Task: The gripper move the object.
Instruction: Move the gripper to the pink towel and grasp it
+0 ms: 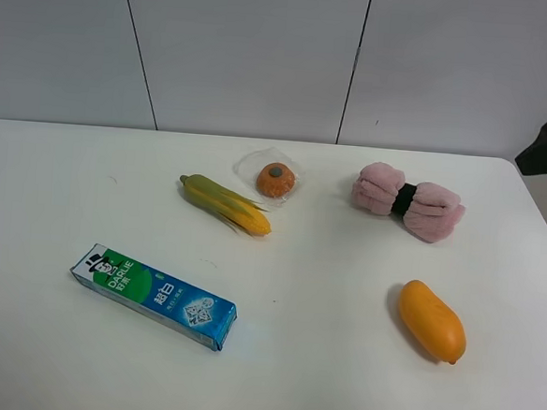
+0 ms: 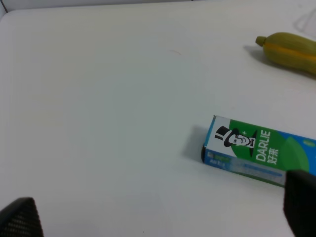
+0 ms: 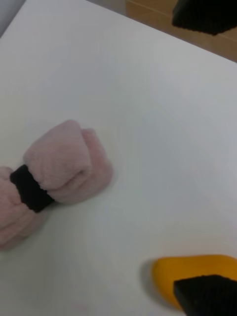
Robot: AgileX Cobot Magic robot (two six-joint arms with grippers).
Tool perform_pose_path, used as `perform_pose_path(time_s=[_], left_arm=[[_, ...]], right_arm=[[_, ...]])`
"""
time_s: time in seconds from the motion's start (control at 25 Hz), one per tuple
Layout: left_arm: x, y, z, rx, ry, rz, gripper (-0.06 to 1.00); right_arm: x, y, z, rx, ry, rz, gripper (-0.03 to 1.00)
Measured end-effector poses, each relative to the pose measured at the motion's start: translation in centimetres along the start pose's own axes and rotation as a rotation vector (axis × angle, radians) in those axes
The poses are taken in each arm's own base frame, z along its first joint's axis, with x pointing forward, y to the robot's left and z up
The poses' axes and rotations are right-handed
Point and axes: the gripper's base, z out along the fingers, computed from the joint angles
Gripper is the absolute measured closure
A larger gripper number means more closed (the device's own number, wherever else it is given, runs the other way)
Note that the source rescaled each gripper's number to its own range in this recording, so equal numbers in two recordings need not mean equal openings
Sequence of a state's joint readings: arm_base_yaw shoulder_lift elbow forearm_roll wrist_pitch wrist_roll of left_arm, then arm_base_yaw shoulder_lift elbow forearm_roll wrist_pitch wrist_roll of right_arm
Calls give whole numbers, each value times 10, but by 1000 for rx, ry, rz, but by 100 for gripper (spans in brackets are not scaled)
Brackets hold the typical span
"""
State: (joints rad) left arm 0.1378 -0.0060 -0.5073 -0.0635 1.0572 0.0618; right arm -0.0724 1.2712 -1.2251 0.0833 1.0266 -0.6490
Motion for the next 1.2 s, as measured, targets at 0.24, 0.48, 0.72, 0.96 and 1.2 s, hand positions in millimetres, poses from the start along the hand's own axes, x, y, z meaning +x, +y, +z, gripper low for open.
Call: perform_pose_path(time_s=[0.24, 0.48, 0.72, 0.96, 1.2], left_arm=[[0, 0, 0, 0, 0, 0, -6], [0, 0, 0, 0, 0, 0, -6], [0, 0, 0, 0, 0, 0, -6], [0, 0, 0, 0, 0, 0, -6], [0, 0, 0, 0, 0, 0, -6]], right_arm=[[-25, -22, 39, -19, 49, 62, -3], [-32, -32, 101, -86, 144, 4, -3], [-29, -32, 153, -138, 195, -160, -3], [-41, -5, 199, -150, 200, -358, -3], [-46, 14, 234, -123, 207, -479, -3]])
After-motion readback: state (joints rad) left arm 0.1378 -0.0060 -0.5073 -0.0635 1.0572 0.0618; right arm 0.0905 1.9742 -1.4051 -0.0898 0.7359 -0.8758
